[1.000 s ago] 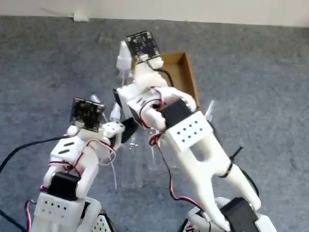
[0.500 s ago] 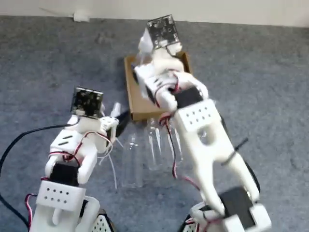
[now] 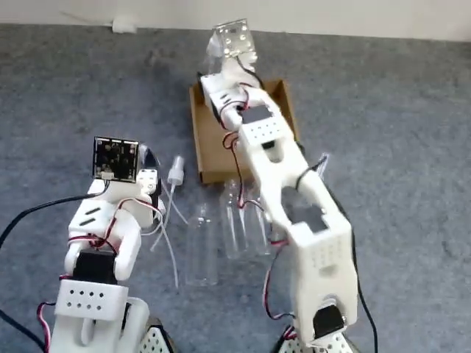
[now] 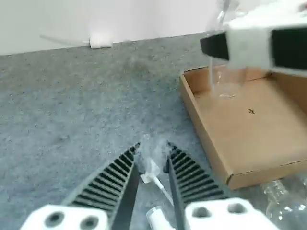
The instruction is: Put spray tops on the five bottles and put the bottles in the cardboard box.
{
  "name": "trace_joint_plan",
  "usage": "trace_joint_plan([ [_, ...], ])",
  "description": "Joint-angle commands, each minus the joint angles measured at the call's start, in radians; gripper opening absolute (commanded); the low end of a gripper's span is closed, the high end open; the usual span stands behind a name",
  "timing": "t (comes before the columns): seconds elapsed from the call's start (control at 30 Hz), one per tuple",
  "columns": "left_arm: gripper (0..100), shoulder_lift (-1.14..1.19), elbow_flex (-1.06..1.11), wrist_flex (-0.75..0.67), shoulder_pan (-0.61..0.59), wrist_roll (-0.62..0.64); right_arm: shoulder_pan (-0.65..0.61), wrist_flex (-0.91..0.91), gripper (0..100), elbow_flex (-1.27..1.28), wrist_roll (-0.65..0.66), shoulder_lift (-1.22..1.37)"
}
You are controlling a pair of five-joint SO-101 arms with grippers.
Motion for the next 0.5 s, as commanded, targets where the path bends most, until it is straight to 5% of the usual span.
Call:
trace_joint_plan([
  [0.0,2,-0.01,-0.007,-0.025,-0.015,-0.002,0.005,-0.028,0.3,-0.193,0.006,0.065],
  [0.17,2,-0.01,-0.007,-0.025,-0.015,-0.002,0.01,-0.028,0.3,-0.3,-0.129,0.163],
  [0.47,2,-0.01,-0.007,-0.025,-0.015,-0.003,-0.002,-0.033,0.3,-0.314,-0.135,0.259],
])
